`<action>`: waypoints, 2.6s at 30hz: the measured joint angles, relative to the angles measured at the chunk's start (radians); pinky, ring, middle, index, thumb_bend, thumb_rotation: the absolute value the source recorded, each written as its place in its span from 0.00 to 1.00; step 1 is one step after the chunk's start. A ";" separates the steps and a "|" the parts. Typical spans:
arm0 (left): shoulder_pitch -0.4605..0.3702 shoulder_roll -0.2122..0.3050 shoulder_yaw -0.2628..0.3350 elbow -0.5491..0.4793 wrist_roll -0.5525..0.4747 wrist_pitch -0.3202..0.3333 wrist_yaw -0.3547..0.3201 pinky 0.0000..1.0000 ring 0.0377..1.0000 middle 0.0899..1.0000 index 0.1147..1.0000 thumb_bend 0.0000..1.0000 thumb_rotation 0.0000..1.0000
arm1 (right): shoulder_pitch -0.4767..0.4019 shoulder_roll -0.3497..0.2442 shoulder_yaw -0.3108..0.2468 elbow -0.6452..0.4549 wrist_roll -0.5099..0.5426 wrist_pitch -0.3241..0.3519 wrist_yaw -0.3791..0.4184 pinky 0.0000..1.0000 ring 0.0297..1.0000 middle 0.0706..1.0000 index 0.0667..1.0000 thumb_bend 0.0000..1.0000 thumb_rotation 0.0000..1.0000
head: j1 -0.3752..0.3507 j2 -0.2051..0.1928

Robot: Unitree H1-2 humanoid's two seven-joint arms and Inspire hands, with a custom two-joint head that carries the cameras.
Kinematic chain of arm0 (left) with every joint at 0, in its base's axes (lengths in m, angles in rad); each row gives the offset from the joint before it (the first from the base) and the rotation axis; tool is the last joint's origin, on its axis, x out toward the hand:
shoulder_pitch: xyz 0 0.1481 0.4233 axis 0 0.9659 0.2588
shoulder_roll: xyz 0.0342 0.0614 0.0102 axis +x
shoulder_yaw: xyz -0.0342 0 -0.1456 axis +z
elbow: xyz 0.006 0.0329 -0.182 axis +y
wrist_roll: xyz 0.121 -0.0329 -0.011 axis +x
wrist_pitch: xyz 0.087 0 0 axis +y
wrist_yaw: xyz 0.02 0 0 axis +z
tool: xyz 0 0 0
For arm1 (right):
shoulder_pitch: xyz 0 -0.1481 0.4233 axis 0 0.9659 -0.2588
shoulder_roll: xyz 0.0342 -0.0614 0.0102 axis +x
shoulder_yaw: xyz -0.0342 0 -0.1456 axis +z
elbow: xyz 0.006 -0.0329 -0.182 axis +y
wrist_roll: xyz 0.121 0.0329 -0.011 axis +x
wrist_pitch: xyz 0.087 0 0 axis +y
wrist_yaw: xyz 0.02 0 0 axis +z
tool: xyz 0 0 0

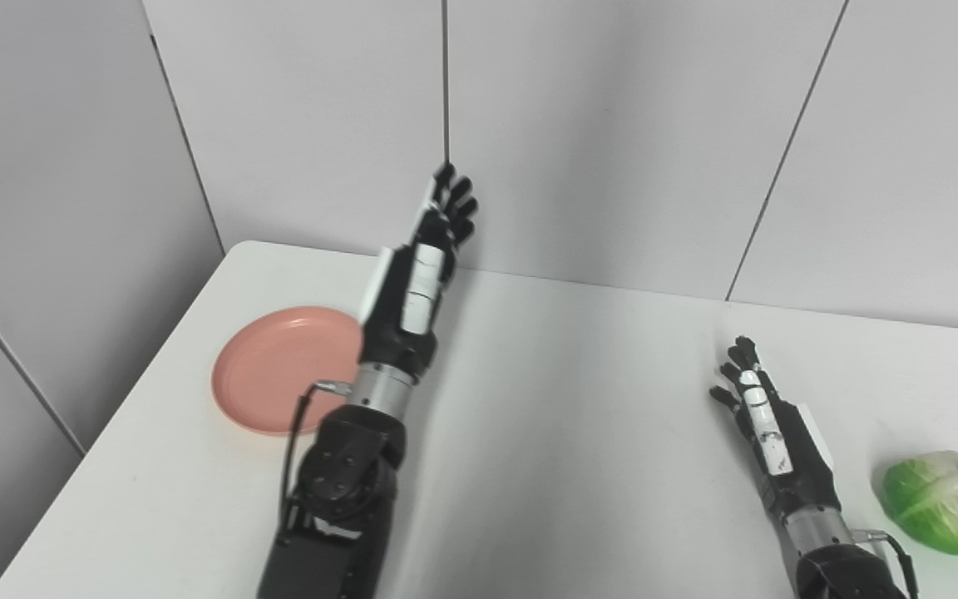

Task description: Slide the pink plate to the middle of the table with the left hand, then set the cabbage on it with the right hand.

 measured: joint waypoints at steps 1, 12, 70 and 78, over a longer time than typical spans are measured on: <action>-0.002 0.007 0.012 -0.015 -0.001 0.000 0.004 0.94 0.94 0.95 0.96 0.86 1.00 | 0.000 0.000 -0.001 0.001 0.000 0.000 0.001 0.99 0.98 0.99 1.00 0.23 1.00 | 0.000 0.000; -0.003 0.075 0.140 -0.047 -0.056 0.000 0.031 0.94 0.95 0.96 0.96 0.84 1.00 | -0.005 -0.001 -0.003 0.004 0.005 -0.001 0.010 0.99 0.98 0.99 1.00 0.20 1.00 | 0.023 0.006; 0.001 0.294 0.438 0.454 -0.286 -0.075 0.084 1.00 0.98 0.99 0.99 0.88 1.00 | 0.013 -0.002 -0.002 -0.046 -0.028 0.024 -0.017 0.97 0.96 0.98 0.99 0.21 1.00 | 0.048 0.018; -0.008 0.299 0.432 0.529 -0.285 -0.075 0.086 0.99 0.98 0.99 0.98 0.89 1.00 | 0.014 -0.002 -0.003 -0.047 -0.025 0.024 -0.015 0.98 0.97 0.99 0.99 0.21 1.00 | 0.049 0.025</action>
